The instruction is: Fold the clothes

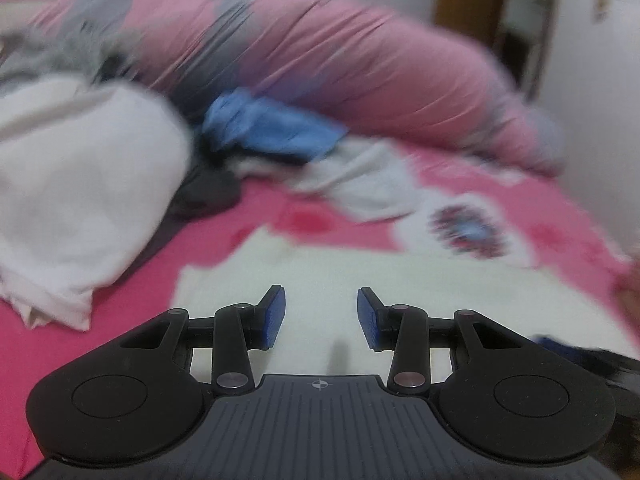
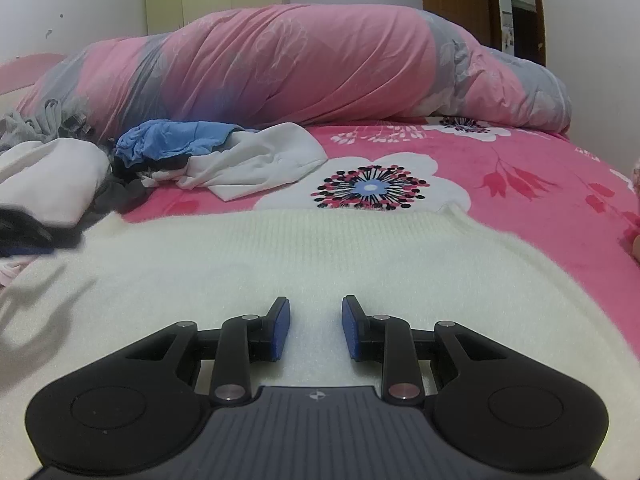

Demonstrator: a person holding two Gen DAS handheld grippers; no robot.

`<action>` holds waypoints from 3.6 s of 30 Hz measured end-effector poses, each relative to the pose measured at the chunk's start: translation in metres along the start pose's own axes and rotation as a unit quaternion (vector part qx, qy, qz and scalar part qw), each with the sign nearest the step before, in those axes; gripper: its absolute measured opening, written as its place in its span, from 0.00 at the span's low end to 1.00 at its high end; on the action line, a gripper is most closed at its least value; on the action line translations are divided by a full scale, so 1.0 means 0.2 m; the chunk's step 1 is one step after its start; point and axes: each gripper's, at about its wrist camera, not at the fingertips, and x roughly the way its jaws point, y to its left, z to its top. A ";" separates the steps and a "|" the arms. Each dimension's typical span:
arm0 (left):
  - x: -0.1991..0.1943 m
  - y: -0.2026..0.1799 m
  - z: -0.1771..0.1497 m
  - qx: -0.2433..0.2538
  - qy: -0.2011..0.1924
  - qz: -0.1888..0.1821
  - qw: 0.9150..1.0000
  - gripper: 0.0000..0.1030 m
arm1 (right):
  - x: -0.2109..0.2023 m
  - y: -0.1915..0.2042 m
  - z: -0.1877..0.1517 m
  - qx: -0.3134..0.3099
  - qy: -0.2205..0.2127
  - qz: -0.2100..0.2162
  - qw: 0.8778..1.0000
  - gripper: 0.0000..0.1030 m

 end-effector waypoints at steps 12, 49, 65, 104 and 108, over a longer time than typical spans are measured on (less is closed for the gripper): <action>0.03 0.01 -0.10 0.036 -0.037 0.011 0.999 0.39 | -0.03 0.02 0.14 -0.034 0.022 -0.010 0.999 0.29; -0.26 -0.11 -0.40 0.149 -0.077 -0.056 0.984 0.58 | -0.19 0.06 -0.13 -0.060 -0.019 -0.021 0.998 0.34; -0.44 -0.09 -0.53 0.103 -0.081 -0.078 0.988 0.56 | -0.41 0.07 -0.27 -0.058 -0.029 0.003 0.998 0.34; -0.54 -0.12 -0.60 0.072 -0.069 -0.035 0.994 0.57 | -0.54 -0.10 -0.37 -0.011 -0.044 -0.008 0.999 0.38; -0.54 -0.13 -0.58 0.067 -0.056 -0.030 0.996 0.57 | -0.54 -0.11 -0.37 -0.009 -0.047 -0.005 0.999 0.38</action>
